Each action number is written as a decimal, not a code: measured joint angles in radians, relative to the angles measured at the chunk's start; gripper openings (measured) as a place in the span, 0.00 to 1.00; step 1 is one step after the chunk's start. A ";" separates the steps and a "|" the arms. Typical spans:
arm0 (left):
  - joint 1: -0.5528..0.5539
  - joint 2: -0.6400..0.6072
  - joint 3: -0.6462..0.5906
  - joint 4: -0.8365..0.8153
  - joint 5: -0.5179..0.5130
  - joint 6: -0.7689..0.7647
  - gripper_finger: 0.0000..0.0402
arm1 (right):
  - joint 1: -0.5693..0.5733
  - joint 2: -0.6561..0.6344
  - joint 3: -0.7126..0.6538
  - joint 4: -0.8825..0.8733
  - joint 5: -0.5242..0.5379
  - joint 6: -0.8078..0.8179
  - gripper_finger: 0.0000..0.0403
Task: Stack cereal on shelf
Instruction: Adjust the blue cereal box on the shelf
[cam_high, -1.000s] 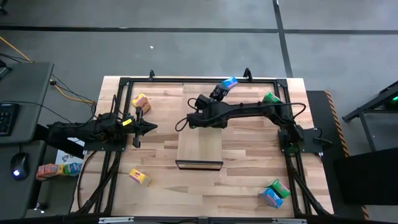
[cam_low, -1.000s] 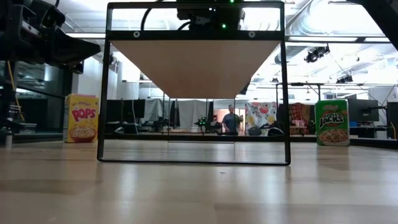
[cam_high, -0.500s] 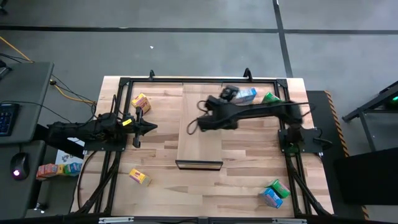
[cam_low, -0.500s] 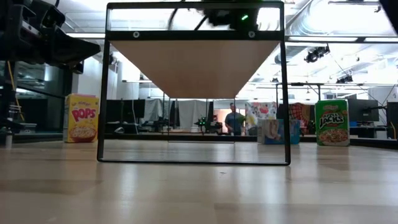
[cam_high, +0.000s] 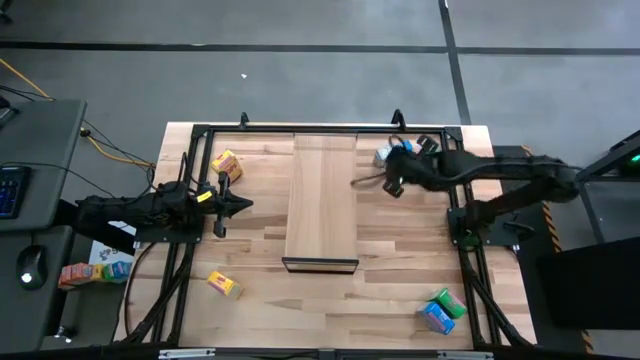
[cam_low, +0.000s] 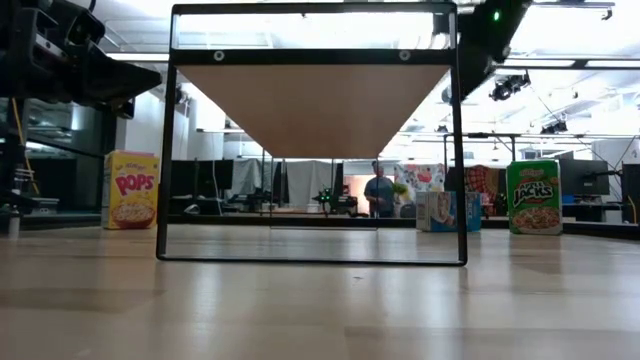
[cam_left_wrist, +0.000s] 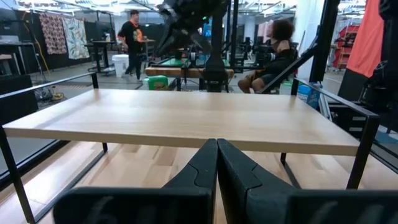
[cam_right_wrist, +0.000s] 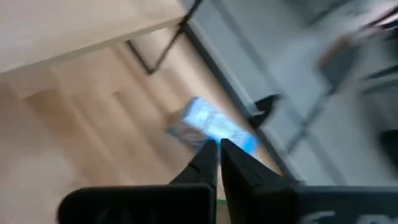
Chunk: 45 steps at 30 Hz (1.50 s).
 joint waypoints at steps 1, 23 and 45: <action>0.000 0.000 0.000 0.000 0.000 0.000 0.01 | -0.041 -0.013 -0.020 0.035 -0.055 -0.039 0.05; 0.000 0.000 0.000 0.000 0.000 0.000 0.01 | -0.461 0.437 0.152 -0.015 -0.368 -0.824 0.73; 0.000 0.000 0.000 0.000 0.000 0.000 0.01 | -0.461 0.605 0.150 0.137 -0.269 -1.068 0.73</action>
